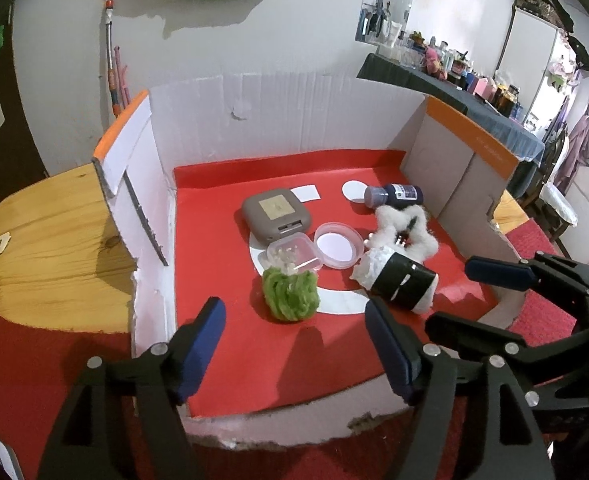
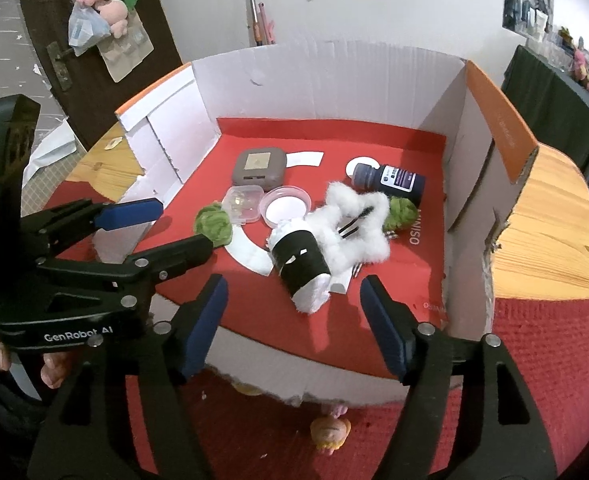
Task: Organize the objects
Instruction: 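Open both grippers to release the green ball and the roll, then withdraw both grippers from the box toward the yellow lid and figurine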
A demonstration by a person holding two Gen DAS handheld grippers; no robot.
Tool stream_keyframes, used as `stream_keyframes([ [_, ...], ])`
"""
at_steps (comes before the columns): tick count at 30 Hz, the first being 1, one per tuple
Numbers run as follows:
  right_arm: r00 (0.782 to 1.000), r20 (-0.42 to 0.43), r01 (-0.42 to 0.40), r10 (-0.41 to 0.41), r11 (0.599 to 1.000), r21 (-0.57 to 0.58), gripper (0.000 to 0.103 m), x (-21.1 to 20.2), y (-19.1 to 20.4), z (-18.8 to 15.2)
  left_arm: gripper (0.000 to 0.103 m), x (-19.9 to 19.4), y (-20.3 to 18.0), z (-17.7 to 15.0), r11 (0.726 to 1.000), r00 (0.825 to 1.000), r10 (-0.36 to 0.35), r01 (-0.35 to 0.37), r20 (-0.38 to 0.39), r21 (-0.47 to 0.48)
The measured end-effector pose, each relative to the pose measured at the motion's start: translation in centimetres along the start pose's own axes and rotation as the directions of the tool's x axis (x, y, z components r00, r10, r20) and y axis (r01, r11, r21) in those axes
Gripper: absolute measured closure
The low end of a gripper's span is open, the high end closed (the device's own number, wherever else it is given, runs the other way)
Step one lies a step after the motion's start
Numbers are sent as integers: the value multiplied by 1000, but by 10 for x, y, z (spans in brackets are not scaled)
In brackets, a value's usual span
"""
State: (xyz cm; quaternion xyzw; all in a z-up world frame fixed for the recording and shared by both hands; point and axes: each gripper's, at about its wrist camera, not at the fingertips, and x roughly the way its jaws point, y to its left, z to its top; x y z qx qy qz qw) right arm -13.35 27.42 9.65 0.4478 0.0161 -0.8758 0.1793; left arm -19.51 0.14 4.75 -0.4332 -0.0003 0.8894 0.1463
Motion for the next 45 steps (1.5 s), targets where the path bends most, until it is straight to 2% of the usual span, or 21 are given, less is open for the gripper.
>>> stream_keyframes([
  [4,1000,11,4,-4,1000,-3,29,-8,4,-3,23,-8,-2,-3,1000,1000,3,-3,13,2],
  [14,999,35,7,-6,1000,-14,22,-31,13,-16,21,-28,-3,-14,1000,999,8,-8,36,-1],
  [18,999,40,9,-8,1000,-21,21,-39,18,-21,16,-36,-4,-19,1000,999,12,-12,48,-5],
  [22,999,51,12,-10,999,-30,16,-47,24,-27,10,-44,-4,-25,1000,998,14,-14,55,-7],
  [28,998,63,27,-24,999,-42,11,-56,31,-35,10,-50,-3,-34,1000,998,14,-13,56,-19],
  [37,997,71,30,-26,998,-48,10,-67,38,-50,5,-61,-6,-45,1000,997,12,-10,71,-24],
  [45,997,71,31,-27,998,-54,10,-73,44,-62,4,-71,-11,-54,1000,997,6,-4,82,-19],
])
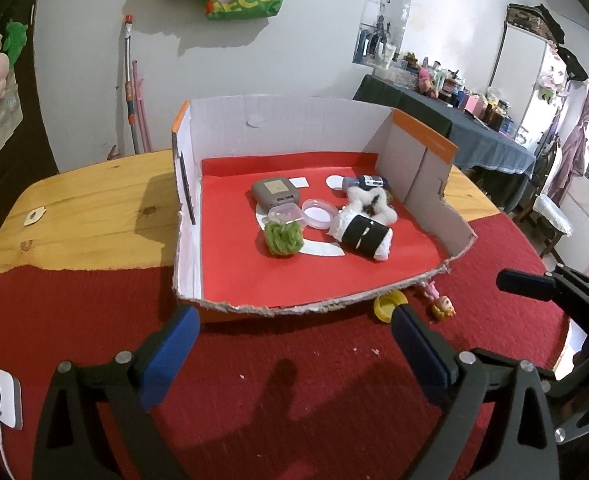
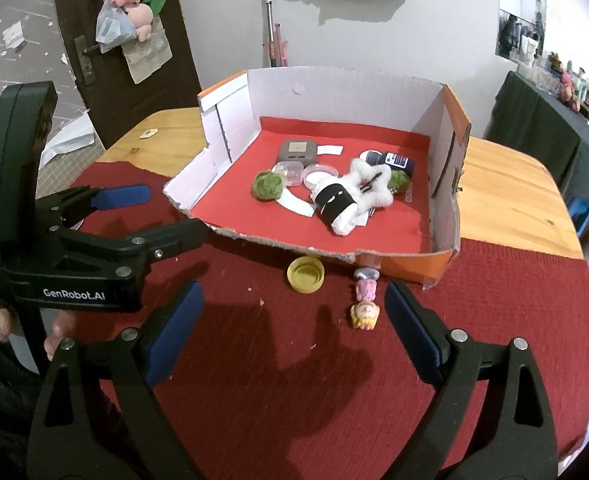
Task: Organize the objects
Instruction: 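Withdraw both grippers from the box toward the yellow lid and figurine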
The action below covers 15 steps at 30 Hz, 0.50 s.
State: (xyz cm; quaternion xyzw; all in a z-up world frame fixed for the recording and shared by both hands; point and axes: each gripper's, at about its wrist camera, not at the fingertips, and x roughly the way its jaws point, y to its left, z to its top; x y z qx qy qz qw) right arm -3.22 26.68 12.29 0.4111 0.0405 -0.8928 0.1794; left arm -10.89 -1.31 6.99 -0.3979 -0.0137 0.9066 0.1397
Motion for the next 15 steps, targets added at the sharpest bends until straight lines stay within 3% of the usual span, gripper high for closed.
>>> stream_keyframes([
  [15,999,-39,-5,4,1000,-18,10,3,13,-26,4,-2,1,-21,1000,1000,-1,1,-15,-21],
])
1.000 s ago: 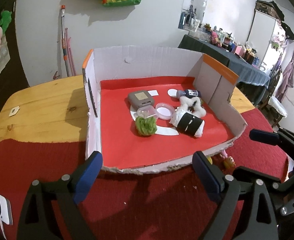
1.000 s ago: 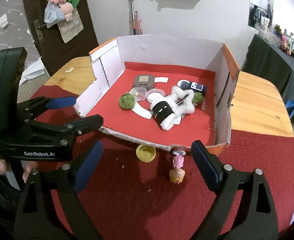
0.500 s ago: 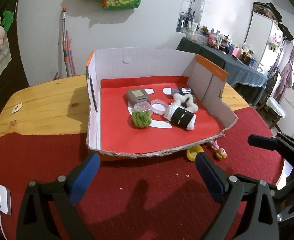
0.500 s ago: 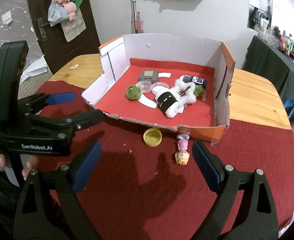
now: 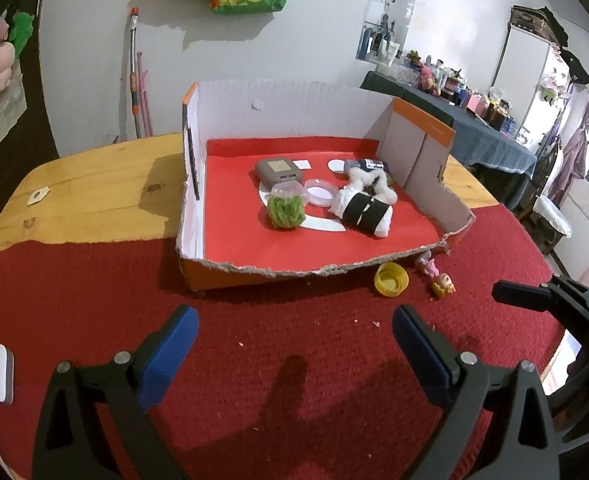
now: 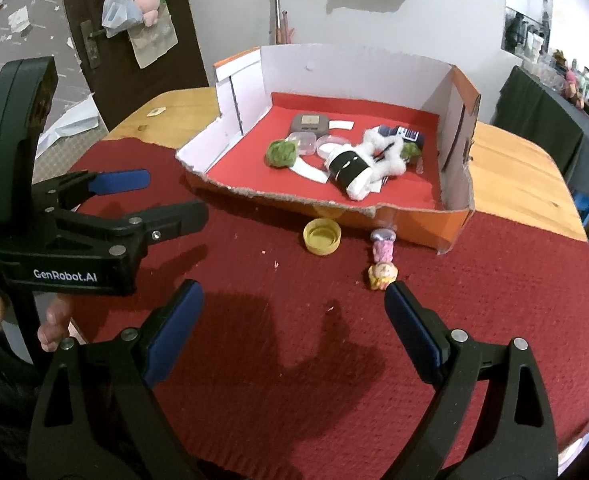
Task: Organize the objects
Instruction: 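Withdraw both grippers from the box toward the yellow lid and figurine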
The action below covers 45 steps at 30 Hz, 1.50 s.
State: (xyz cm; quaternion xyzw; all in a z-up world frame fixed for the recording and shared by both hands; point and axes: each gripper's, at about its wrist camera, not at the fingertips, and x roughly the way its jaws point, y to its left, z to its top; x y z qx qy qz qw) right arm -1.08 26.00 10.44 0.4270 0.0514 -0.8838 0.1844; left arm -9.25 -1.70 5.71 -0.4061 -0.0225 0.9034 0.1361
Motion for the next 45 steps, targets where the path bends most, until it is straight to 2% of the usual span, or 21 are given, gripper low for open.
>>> stream_keyframes([
  [21,999,-50,-8,9,1000,28,10,20,-8,-25,4,22,-6,-21,1000,998,-7,7,-60,-2],
  [32,998,-34,59,-56,994,89,10,16,-46,-23,4,38,-24,-13,999,997,-15,18,-72,38],
  [36,997,-21,74,-72,991,114,11,16,-60,-19,9,44,-30,-9,998,996,-21,26,-84,51],
  [39,997,-10,78,-77,989,125,14,16,-66,-15,14,48,-32,-7,998,995,-24,29,-92,59],
  [43,997,-7,79,-79,988,135,30,20,-72,-10,20,53,-37,-3,997,994,-28,35,-101,70],
  [45,997,-8,78,-78,987,138,35,23,-74,-7,22,55,-40,-2,996,994,-32,40,-104,76],
])
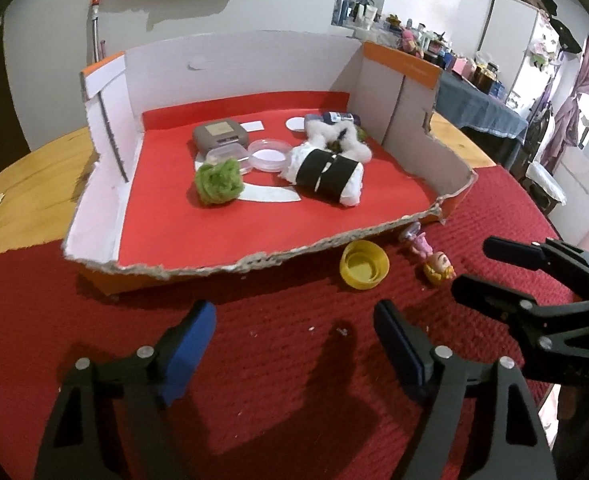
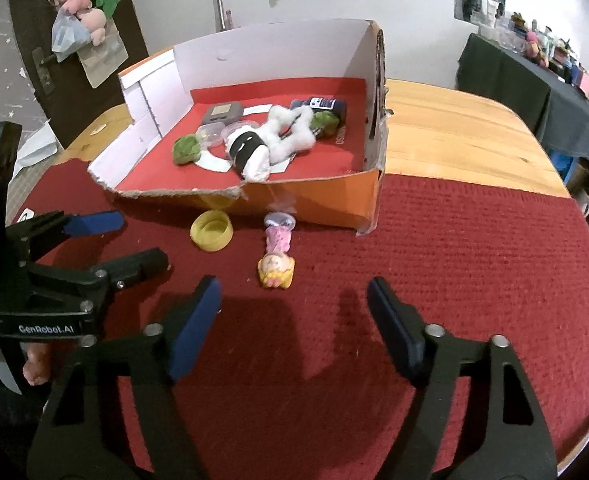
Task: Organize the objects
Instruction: 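Withdraw both grippers from the box toward the yellow lid and figurine, then grasp the yellow lid with the left gripper while the right gripper grasps the pink figurine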
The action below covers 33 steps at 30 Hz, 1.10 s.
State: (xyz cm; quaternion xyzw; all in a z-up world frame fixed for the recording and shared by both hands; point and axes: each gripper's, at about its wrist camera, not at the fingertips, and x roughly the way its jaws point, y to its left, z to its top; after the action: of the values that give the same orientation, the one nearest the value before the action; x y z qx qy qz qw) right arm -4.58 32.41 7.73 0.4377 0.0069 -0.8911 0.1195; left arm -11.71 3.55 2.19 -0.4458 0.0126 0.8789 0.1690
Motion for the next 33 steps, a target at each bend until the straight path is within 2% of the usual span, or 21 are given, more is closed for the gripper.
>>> stream_keyframes([
  [4,1000,-7,-5,5,1000,-1,44,6,-2,3,28,4,-6,4,1000,1000,-7,7,-3,17],
  [13,1000,-20,-14,14,1000,-14,55,18,-1,7,32,17,-18,9,998,1000,-14,15,-21,62],
  [26,999,-33,-39,38,999,-18,64,26,-4,8,37,22,-21,12,997,1000,-5,7,-24,79],
  [33,998,-41,-38,37,999,-20,70,23,-6,8,47,23,-34,12,992,1000,-14,16,-21,127],
])
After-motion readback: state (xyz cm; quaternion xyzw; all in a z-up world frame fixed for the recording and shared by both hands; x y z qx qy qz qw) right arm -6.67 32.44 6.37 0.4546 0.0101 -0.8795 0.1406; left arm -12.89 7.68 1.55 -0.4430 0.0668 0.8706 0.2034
